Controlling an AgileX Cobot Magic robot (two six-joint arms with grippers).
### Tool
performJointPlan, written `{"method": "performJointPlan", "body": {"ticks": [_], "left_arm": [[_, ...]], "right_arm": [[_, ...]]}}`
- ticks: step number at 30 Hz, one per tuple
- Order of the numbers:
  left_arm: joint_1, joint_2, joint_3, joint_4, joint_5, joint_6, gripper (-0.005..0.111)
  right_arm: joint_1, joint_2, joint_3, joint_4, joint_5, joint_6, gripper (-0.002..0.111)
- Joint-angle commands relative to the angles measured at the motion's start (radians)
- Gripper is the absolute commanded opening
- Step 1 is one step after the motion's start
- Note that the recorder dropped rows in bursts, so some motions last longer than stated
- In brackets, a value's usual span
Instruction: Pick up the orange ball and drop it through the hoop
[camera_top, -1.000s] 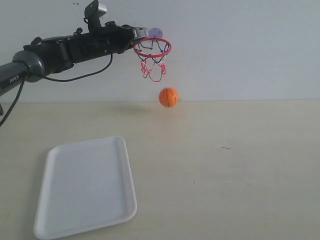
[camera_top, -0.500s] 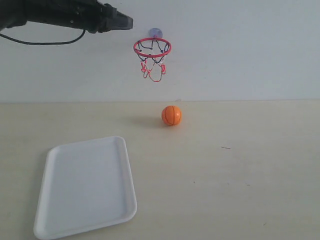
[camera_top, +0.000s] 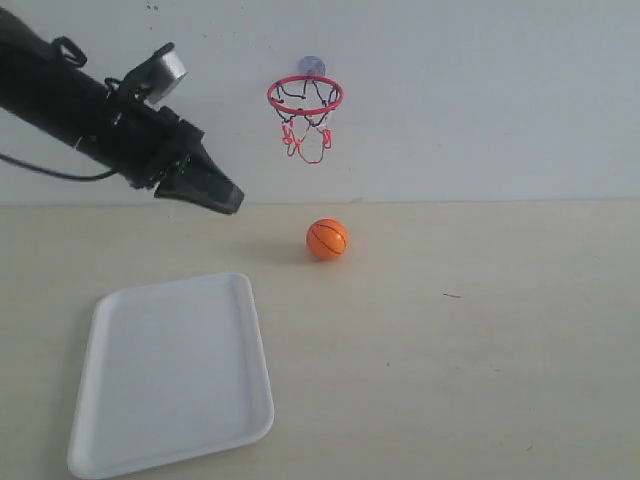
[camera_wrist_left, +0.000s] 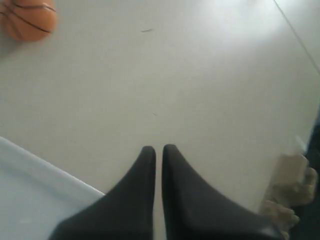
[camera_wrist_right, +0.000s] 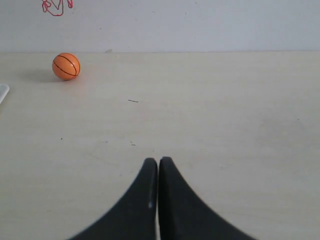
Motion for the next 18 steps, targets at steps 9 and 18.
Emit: {"method": "performJointPlan", "body": {"ticks": [9, 18], "left_arm": [[-0.009, -0.741, 0.901, -0.441, -0.174, 0.444, 0.004], [-0.009, -1.113, 0.933, -0.395, -0.087, 0.444, 0.004]], "right_arm": [[0.002, -0.005, 0.000, -0.008, -0.012, -0.007, 0.000], [0.002, -0.005, 0.000, -0.008, -0.012, -0.007, 0.000]]}}
